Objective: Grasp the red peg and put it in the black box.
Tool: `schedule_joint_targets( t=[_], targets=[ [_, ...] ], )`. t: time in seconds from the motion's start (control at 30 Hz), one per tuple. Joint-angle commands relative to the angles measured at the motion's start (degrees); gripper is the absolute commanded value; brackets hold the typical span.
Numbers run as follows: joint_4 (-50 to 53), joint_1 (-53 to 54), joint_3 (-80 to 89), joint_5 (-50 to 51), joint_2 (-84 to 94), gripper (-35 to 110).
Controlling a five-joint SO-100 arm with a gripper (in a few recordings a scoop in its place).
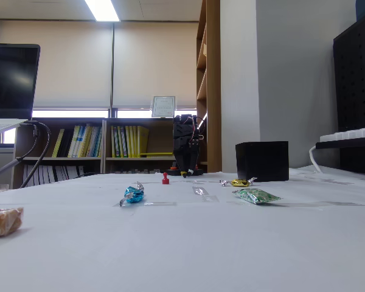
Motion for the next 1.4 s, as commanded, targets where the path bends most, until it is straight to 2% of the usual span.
schedule_joint_targets(
  t=[0.0, 1.37],
  targets=[
    [4.7, 0.7, -4.6, -0.2, -5.5, 0],
    [4.5, -1.4, -4.6, -2.3, -5.5, 0]
  ],
)
